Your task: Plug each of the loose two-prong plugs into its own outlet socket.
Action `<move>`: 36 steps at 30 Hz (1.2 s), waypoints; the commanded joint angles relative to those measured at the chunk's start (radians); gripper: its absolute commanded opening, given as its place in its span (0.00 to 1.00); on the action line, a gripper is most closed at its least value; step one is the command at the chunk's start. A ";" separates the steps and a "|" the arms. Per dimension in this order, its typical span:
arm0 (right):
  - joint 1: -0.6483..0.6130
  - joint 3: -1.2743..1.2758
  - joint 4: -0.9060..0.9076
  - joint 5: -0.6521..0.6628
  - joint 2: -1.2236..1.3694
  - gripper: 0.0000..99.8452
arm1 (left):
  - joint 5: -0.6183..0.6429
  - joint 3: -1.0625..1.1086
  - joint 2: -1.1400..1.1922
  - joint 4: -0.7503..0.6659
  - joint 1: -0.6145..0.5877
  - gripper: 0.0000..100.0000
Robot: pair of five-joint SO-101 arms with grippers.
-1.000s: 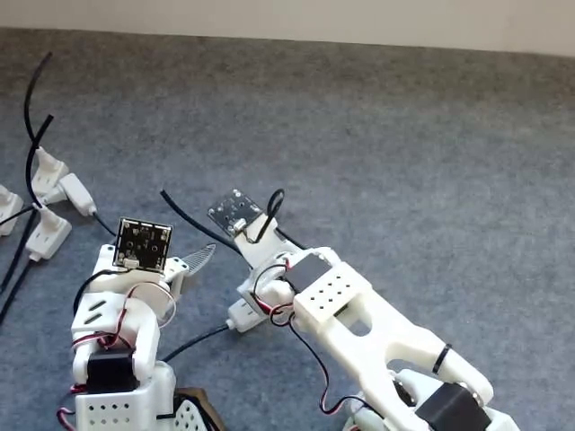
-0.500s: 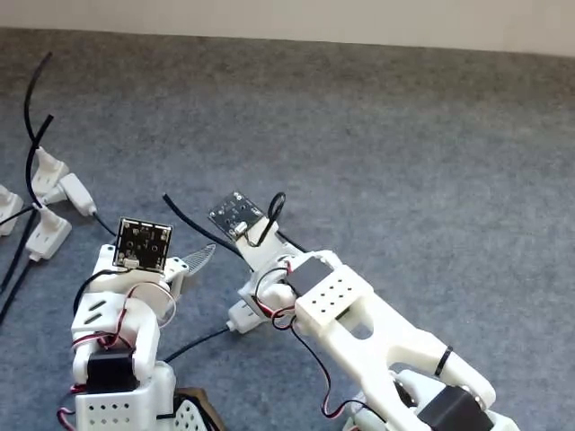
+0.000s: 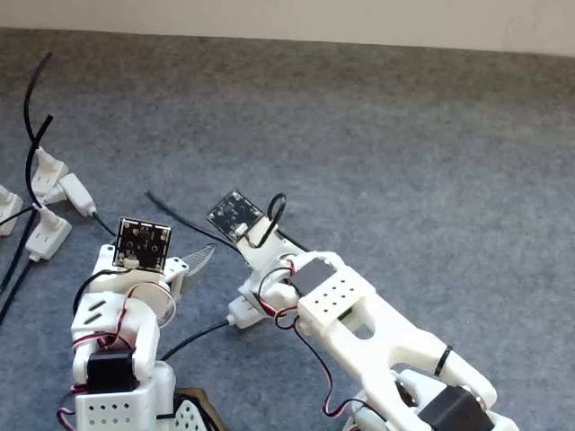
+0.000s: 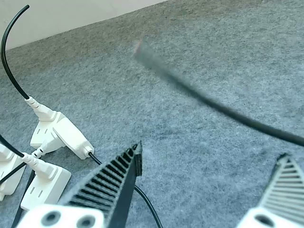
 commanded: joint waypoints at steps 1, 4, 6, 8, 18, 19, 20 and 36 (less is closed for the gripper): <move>0.001 0.070 0.001 0.000 0.036 0.00 | 0.009 -0.008 -0.010 -0.006 0.016 0.40; 0.033 0.062 -0.005 0.014 0.044 0.00 | 0.009 -0.008 -0.010 -0.006 0.016 0.40; 0.064 0.047 -0.005 0.029 0.047 0.00 | 0.009 -0.008 -0.010 -0.006 0.016 0.40; 0.070 0.039 -0.007 0.034 0.047 0.00 | 0.009 -0.008 -0.010 -0.006 0.016 0.40; 0.035 0.048 -0.002 0.029 0.045 0.00 | 0.009 -0.008 -0.010 -0.006 0.016 0.40; 0.033 0.048 0.002 0.026 0.045 0.00 | 0.009 -0.008 -0.010 -0.006 0.016 0.40; 0.031 0.048 0.005 0.012 0.045 0.00 | 0.009 -0.008 -0.010 -0.006 0.016 0.40; 0.031 -0.004 0.225 -0.212 -0.007 0.00 | 0.009 -0.007 -0.010 -0.006 0.016 0.40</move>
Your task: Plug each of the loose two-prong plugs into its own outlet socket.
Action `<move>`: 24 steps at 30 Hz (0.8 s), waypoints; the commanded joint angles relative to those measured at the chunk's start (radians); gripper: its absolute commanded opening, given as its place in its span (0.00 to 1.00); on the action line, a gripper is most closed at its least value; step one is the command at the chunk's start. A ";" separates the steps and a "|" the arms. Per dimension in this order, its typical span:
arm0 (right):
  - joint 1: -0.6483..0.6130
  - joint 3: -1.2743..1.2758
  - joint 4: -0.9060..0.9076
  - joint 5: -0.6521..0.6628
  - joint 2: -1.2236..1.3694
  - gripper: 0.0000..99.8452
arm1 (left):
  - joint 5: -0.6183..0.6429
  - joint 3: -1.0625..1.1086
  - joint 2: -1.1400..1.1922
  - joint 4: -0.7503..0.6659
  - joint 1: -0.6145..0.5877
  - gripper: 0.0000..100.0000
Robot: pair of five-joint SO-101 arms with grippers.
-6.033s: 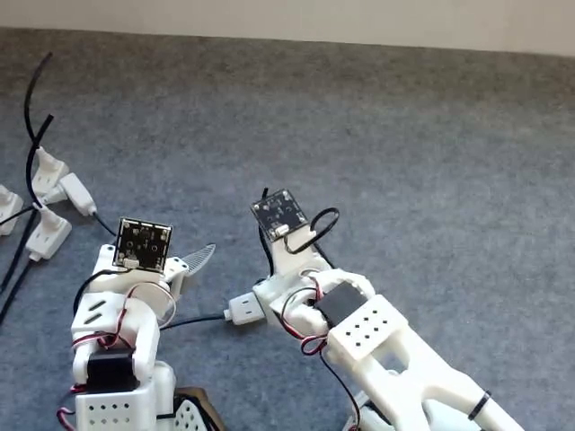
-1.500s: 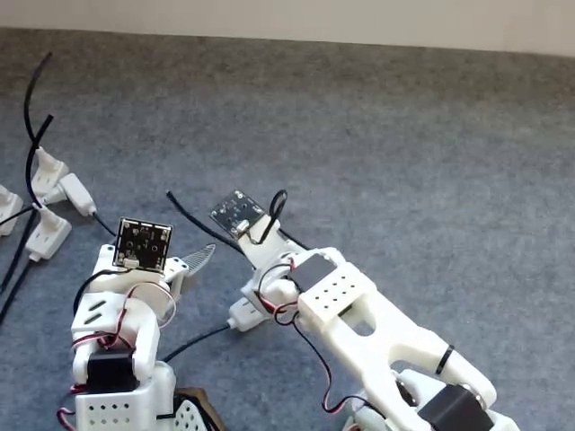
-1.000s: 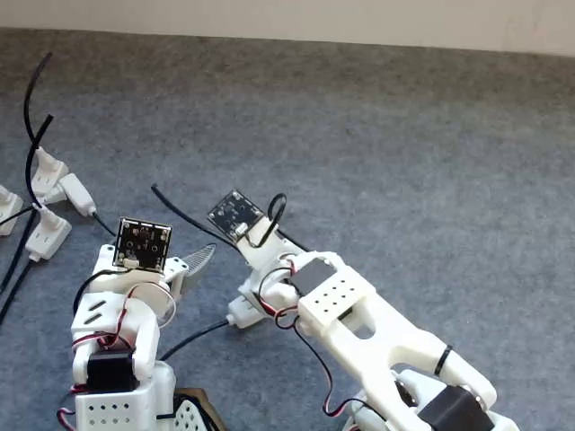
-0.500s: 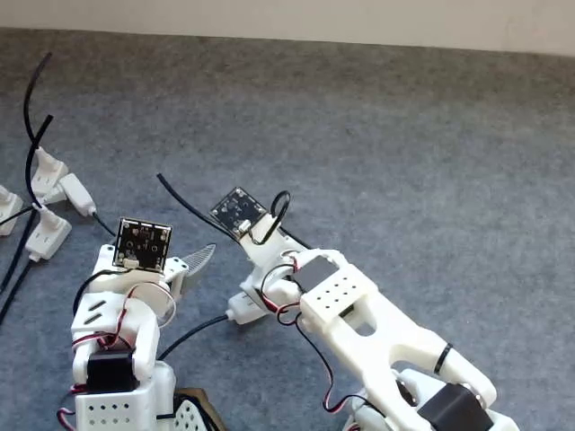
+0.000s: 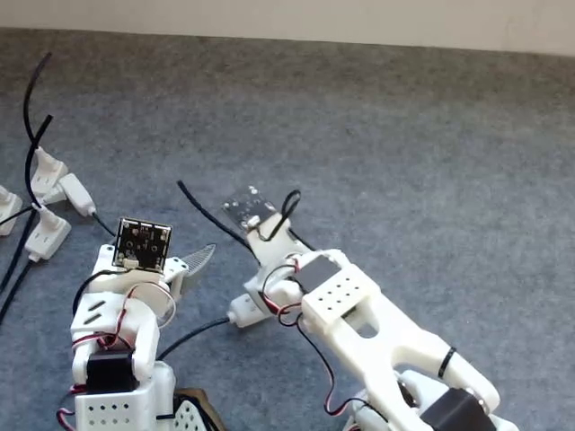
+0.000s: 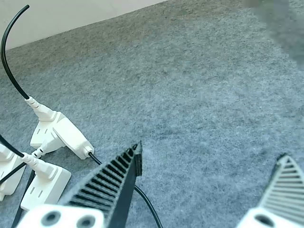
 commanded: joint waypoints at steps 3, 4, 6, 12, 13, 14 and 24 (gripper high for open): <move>0.005 -0.005 0.168 -0.095 -0.056 0.00 | 0.009 -0.007 -0.010 -0.006 0.016 0.40; 0.010 -0.004 0.156 -0.098 -0.068 0.00 | 0.009 -0.007 -0.010 -0.006 0.016 0.40; 0.007 0.012 0.154 -0.094 -0.068 0.00 | 0.009 -0.007 -0.010 -0.006 0.016 0.40; -0.004 0.036 0.136 -0.097 -0.048 0.00 | 0.009 -0.007 -0.010 -0.006 0.016 0.40; 0.010 0.035 0.136 -0.095 -0.042 0.00 | 0.009 -0.007 -0.010 -0.006 0.016 0.40; 0.028 0.030 0.136 -0.094 -0.031 0.00 | 0.009 -0.007 -0.010 -0.006 0.016 0.40; 0.087 -0.082 0.209 -0.094 0.188 0.00 | 0.009 -0.010 -0.010 -0.006 0.016 0.40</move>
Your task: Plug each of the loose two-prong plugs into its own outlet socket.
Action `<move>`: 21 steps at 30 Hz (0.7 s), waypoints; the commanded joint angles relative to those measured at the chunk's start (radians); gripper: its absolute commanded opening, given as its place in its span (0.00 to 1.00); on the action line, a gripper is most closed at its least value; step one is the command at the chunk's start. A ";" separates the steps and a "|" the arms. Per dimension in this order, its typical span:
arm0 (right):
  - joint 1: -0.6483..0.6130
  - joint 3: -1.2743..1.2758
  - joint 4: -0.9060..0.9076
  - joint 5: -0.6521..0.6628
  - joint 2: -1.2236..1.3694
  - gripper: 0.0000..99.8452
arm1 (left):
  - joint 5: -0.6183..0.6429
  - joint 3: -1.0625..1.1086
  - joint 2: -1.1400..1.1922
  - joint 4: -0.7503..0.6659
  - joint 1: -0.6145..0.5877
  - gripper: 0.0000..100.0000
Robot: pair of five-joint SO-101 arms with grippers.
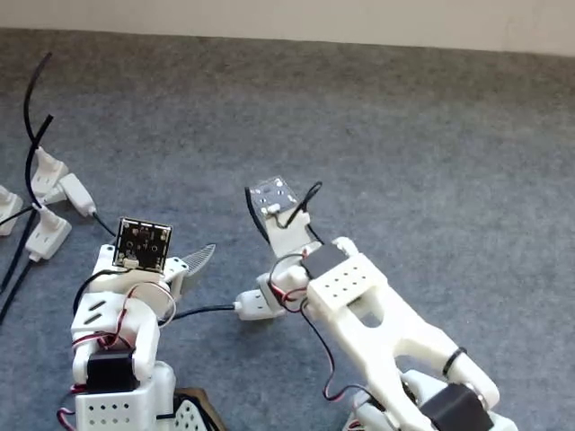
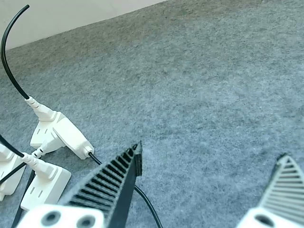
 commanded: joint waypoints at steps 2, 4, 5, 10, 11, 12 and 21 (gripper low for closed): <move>0.028 -0.004 0.068 -0.009 0.131 0.00 | 0.009 -0.010 -0.010 -0.006 0.016 0.40; 0.050 -0.010 0.079 -0.011 0.099 0.00 | 0.009 -0.010 -0.010 -0.006 0.016 0.40; 0.064 -0.007 0.079 -0.011 0.067 0.00 | 0.009 -0.010 -0.010 -0.006 0.016 0.40; 0.001 0.101 0.027 -0.005 -0.099 0.00 | 0.009 -0.008 -0.010 -0.006 0.016 0.40; -0.019 0.122 0.022 0.003 -0.120 0.00 | 0.009 -0.008 -0.010 -0.006 0.016 0.40; -0.030 0.136 0.024 0.021 -0.147 0.00 | 0.009 -0.008 -0.010 -0.006 0.016 0.40; 0.062 0.079 0.133 0.043 -0.285 0.01 | 0.009 -0.005 -0.010 -0.006 0.016 0.40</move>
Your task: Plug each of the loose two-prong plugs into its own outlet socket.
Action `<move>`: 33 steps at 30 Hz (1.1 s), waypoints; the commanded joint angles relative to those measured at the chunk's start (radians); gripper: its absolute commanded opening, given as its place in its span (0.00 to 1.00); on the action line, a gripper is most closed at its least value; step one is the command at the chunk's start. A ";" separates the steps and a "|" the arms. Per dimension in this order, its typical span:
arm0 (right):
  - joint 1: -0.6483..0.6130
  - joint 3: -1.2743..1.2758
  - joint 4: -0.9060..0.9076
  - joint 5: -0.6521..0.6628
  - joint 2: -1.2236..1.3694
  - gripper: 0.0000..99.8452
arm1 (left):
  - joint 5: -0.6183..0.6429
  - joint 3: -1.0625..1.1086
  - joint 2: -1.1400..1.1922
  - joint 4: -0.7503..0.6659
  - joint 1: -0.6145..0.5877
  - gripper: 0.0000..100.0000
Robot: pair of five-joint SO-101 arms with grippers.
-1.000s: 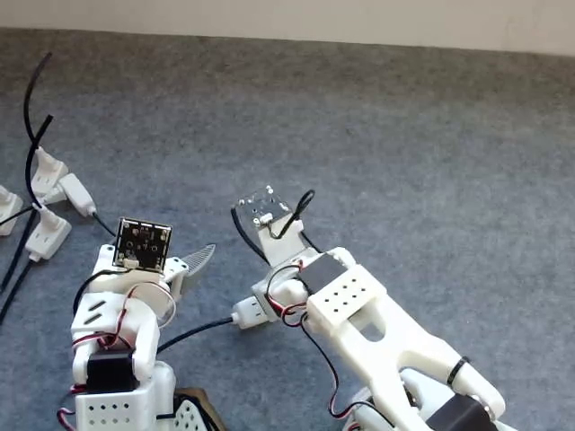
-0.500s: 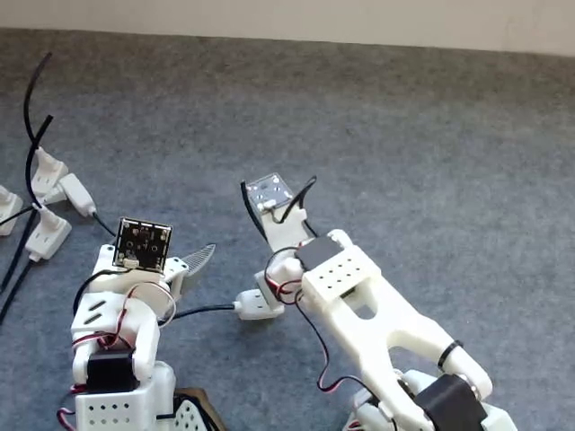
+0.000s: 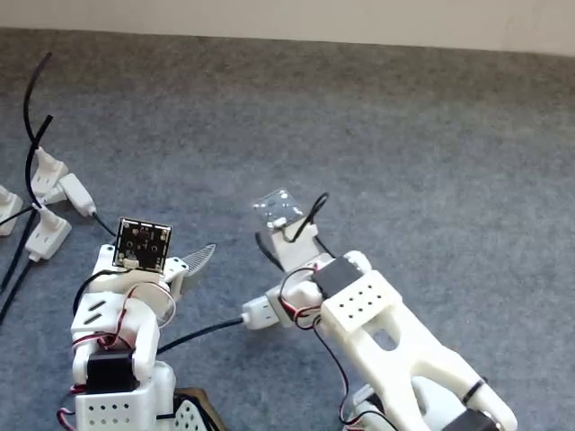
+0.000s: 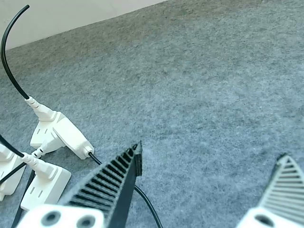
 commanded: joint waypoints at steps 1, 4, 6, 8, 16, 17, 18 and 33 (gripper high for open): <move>0.070 -0.081 0.097 0.018 -0.039 0.01 | 0.009 -0.005 -0.010 -0.006 0.016 0.40; 0.082 -0.289 0.254 0.058 -0.041 0.01 | 0.009 -0.005 -0.010 -0.006 0.018 0.40; 0.087 -0.453 0.354 0.058 -0.030 0.02 | 0.009 -0.005 -0.010 -0.006 0.018 0.40; 0.088 -0.601 0.435 0.063 0.002 0.02 | 0.009 -0.005 -0.010 -0.006 0.018 0.40; 0.278 -0.651 0.278 0.124 0.272 0.02 | 0.009 -0.004 -0.010 -0.006 0.018 0.40; 0.295 -0.621 0.213 0.137 0.297 0.02 | 0.009 -0.004 -0.010 -0.006 0.018 0.40; 0.305 -0.598 0.159 0.146 0.318 0.02 | 0.008 -0.004 -0.010 -0.006 0.018 0.40; 0.314 -0.495 0.050 0.144 0.348 0.26 | 0.006 -0.002 -0.010 -0.006 0.018 0.40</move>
